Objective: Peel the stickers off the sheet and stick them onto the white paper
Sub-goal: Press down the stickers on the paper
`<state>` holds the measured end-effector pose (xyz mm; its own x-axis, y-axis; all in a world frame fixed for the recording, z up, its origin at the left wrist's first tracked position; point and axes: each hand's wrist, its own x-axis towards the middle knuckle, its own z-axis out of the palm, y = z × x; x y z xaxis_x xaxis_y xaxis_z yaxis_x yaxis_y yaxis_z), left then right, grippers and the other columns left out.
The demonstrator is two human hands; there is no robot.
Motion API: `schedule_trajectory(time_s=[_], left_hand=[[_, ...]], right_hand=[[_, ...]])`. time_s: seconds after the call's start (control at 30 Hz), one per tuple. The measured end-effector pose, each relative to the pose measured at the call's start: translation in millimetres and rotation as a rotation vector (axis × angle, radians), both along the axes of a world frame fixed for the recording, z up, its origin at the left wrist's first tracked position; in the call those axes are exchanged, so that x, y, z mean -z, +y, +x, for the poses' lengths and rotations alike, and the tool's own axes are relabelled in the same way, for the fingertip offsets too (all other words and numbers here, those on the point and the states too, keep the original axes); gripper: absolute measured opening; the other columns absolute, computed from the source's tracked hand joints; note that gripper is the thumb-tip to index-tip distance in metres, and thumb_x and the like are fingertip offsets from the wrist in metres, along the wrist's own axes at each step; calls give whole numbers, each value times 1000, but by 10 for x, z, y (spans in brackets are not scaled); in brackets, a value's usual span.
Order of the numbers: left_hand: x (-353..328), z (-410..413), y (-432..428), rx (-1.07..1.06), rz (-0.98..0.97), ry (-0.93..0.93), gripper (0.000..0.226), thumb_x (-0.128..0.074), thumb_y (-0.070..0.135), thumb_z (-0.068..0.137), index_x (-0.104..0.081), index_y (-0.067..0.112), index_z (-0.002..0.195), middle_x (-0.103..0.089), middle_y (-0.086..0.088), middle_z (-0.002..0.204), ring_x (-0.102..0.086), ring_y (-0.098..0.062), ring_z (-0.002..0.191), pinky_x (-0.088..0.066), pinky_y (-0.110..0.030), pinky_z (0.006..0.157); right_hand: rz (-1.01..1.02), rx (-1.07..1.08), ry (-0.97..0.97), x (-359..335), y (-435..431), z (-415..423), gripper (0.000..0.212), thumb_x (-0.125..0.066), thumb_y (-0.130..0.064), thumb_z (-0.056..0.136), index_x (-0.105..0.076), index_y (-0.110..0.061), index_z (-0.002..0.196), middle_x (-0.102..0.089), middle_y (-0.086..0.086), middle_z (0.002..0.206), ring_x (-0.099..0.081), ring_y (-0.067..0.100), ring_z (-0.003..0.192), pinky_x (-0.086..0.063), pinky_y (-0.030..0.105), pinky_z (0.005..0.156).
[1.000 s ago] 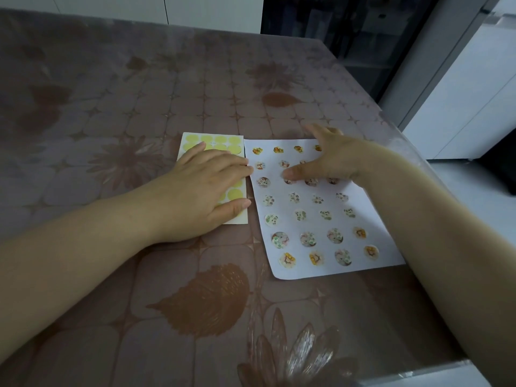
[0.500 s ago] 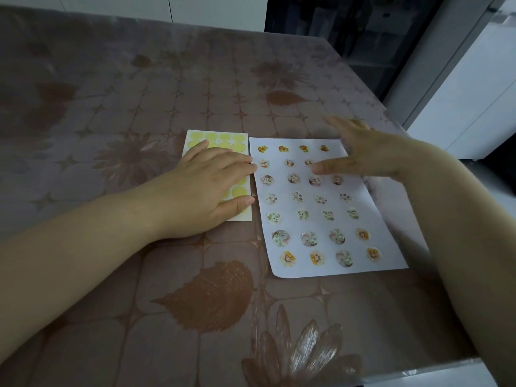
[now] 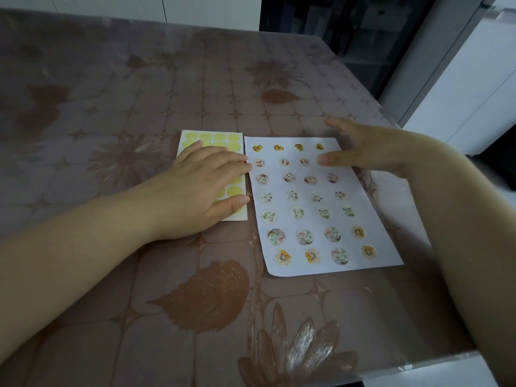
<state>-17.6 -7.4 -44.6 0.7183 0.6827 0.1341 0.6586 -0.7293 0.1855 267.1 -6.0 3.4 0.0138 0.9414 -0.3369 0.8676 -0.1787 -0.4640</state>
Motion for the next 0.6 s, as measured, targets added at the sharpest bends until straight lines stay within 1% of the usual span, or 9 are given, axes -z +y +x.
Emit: schedule_trajectory(time_s=[0.07,0.1,0.2,0.27,0.33,0.4,0.5,0.53,0.6], left_hand=[[7,2,4,1,2,-9,80,-12,66,79,-36,26,144,-32,8,152,-18,-13,143,8,-24,113],[12,4,5,2,4,-11,80,-12,66,79,-36,26,144,-32,8,152,-18,-14,144,7,-25,113],[29,7,8,5,4,-24,80,-13,66,79,-36,26,145,-31,7,153,-15,-15,145,6,-25,113],[29,6,13,9,6,-41,80,-14,66,80,-37,25,144,-31,6,153,-15,-16,145,3,-28,114],[33,-3,17,10,12,-46,80,-14,66,80,-37,24,144,-30,6,154,-14,-17,145,2,-29,115],[45,-13,16,15,24,-62,79,-15,65,81,-38,24,144,-30,5,154,-13,-16,145,4,-27,114],[34,-18,4,43,60,-104,72,-22,61,84,-44,21,140,-37,3,151,-16,-16,143,7,-22,113],[21,-15,2,65,89,-114,67,-26,58,86,-47,20,137,-41,2,148,-18,-16,141,6,-24,114],[-12,-6,2,113,156,-119,55,-34,50,89,-56,19,128,-51,0,139,-25,-16,135,1,-32,114]], right_hand=[[11,-9,58,-58,-16,88,95,-70,-51,68,-18,-33,146,-25,-17,146,-26,8,133,-23,27,107],[10,-8,47,-63,-15,119,95,-71,-48,69,-18,-34,146,-23,-15,148,-24,11,134,-22,28,106],[-26,6,-102,-23,5,106,117,-74,-61,48,-15,-36,145,-15,-10,155,-20,18,139,-20,40,113],[-38,23,-141,18,27,94,126,-75,-65,41,-12,-36,146,-14,-9,155,-20,20,140,-22,46,113],[-46,42,-121,28,36,100,127,-76,-63,41,-10,-35,146,-13,-8,156,-19,20,140,-21,45,113],[-43,35,-109,10,24,87,124,-77,-58,46,-10,-33,147,-13,-7,156,-18,19,141,-20,43,114],[10,14,-189,-54,-3,2,115,-78,-54,55,-11,-32,147,-12,-5,156,-15,21,141,-20,46,113],[39,-7,-196,-90,-25,-69,114,-75,-57,55,-11,-33,147,-12,-5,156,-15,21,141,-20,48,113],[77,-73,-140,-122,-90,-275,116,-68,-69,52,-9,-37,146,-9,-8,157,-11,20,143,-18,50,114]])
